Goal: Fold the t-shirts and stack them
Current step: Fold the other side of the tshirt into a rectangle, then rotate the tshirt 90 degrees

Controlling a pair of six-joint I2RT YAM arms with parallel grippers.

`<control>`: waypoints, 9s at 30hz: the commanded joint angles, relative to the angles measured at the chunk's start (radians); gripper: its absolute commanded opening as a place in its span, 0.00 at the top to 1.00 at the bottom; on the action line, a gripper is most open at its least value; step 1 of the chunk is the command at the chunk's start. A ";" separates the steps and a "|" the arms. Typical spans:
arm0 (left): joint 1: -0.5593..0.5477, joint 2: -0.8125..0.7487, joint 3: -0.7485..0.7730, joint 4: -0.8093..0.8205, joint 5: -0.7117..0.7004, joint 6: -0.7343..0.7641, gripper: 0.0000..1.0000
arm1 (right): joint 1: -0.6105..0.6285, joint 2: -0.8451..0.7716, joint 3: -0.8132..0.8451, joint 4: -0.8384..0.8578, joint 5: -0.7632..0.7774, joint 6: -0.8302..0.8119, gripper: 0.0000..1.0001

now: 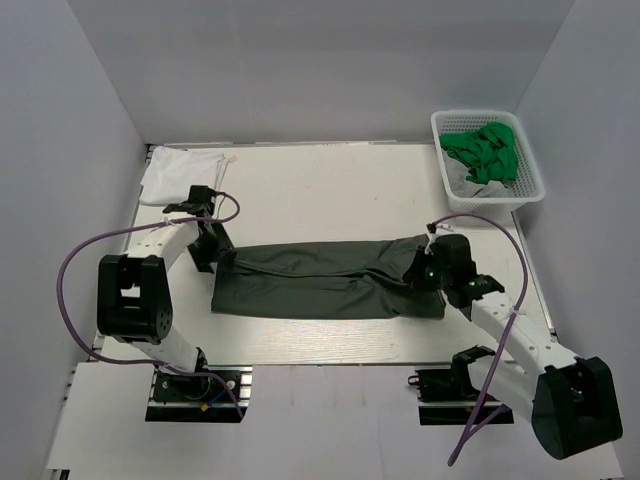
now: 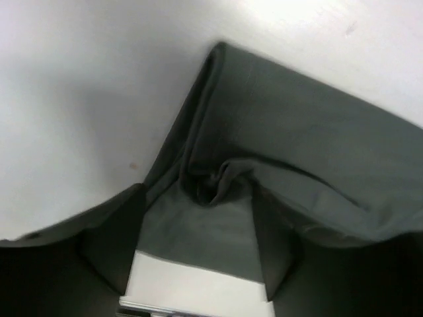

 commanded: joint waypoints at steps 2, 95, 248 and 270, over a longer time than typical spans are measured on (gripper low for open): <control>0.011 -0.098 -0.017 -0.139 -0.091 -0.045 0.15 | 0.005 -0.089 -0.062 -0.084 -0.126 0.089 0.75; -0.699 0.145 0.222 -0.020 0.313 -0.384 0.00 | 0.036 1.474 1.701 -0.235 -0.217 -0.188 0.10; -0.756 0.161 0.069 -0.238 -0.062 -0.291 0.00 | 0.132 0.534 0.222 -0.098 -0.283 0.149 0.10; -0.780 0.027 0.075 0.012 0.240 -0.116 0.00 | 0.155 0.277 0.379 -0.314 -0.152 0.162 0.10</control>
